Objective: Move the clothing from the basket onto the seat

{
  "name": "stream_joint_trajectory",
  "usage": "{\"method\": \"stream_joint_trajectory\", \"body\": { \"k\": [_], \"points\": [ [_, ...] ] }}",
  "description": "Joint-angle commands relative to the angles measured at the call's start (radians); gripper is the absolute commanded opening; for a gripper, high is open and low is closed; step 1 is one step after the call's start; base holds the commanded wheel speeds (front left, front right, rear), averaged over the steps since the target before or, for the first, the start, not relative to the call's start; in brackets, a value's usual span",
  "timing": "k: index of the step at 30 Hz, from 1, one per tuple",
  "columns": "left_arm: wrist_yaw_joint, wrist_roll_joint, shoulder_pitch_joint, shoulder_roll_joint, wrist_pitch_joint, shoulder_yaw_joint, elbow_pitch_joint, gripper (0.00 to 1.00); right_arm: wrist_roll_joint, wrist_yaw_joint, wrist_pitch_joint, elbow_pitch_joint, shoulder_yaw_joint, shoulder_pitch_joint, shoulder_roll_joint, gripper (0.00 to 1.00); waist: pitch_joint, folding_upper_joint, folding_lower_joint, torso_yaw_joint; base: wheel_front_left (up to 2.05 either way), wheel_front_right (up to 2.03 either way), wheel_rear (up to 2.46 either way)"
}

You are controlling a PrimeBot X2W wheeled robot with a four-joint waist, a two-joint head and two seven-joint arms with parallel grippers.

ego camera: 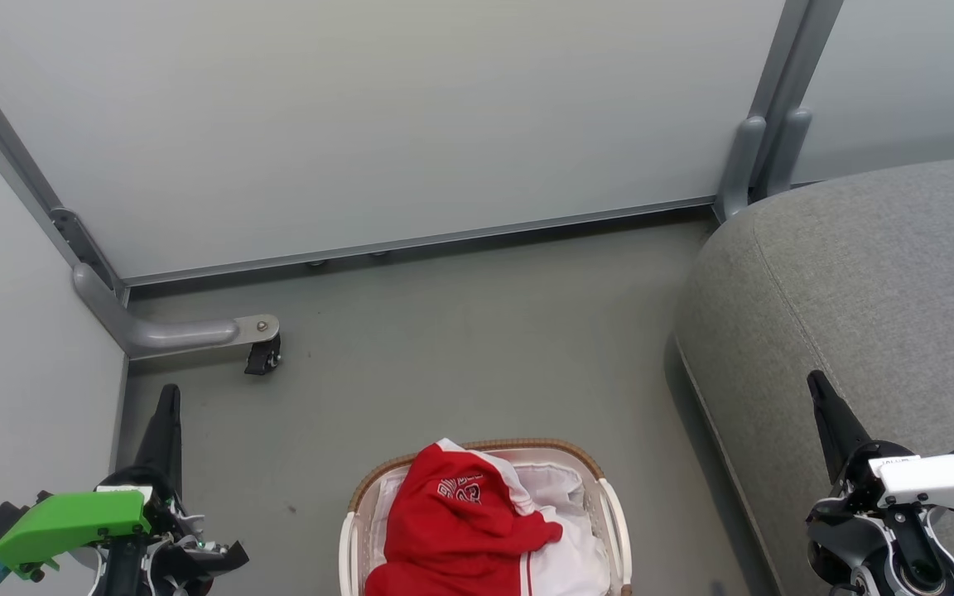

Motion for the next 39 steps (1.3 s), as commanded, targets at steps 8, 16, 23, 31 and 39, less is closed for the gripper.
{"method": "stream_joint_trajectory", "body": {
  "k": [8, 16, 23, 31, 39],
  "points": [
    [-0.004, 0.000, -0.012, 0.005, 0.002, 0.001, 0.000, 0.00, 0.003, 0.000, 0.002, -0.004, -0.001, -0.008, -0.006, 0.00, 0.000, 0.0000, 0.0000, 0.000, 0.00, 0.00, 0.00],
    [-0.004, 0.000, -0.012, 0.005, 0.002, 0.001, 0.000, 0.00, 0.003, 0.000, 0.002, -0.004, -0.001, -0.008, -0.006, 0.00, 0.000, 0.0000, 0.0000, 0.000, 0.00, 0.00, 0.00],
    [-0.004, 0.000, -0.012, 0.005, 0.002, 0.001, 0.000, 0.00, 0.003, 0.000, 0.002, -0.004, -0.001, -0.008, -0.006, 0.00, 0.000, 0.0000, 0.0000, 0.000, 0.00, 0.00, 0.00],
    [-0.004, 0.000, -0.012, 0.005, 0.002, 0.001, 0.000, 0.00, 0.003, 0.000, 0.002, -0.004, -0.001, -0.008, -0.006, 0.00, 0.000, 0.0000, 0.0000, 0.000, 0.00, 0.00, 0.00],
    [-0.004, 0.000, -0.012, 0.005, 0.002, 0.001, 0.000, 0.00, 0.003, 0.000, 0.002, -0.004, -0.001, -0.008, -0.006, 0.00, 0.000, 0.0000, 0.0000, 0.000, 0.00, 0.00, 0.00]
  ]
}}
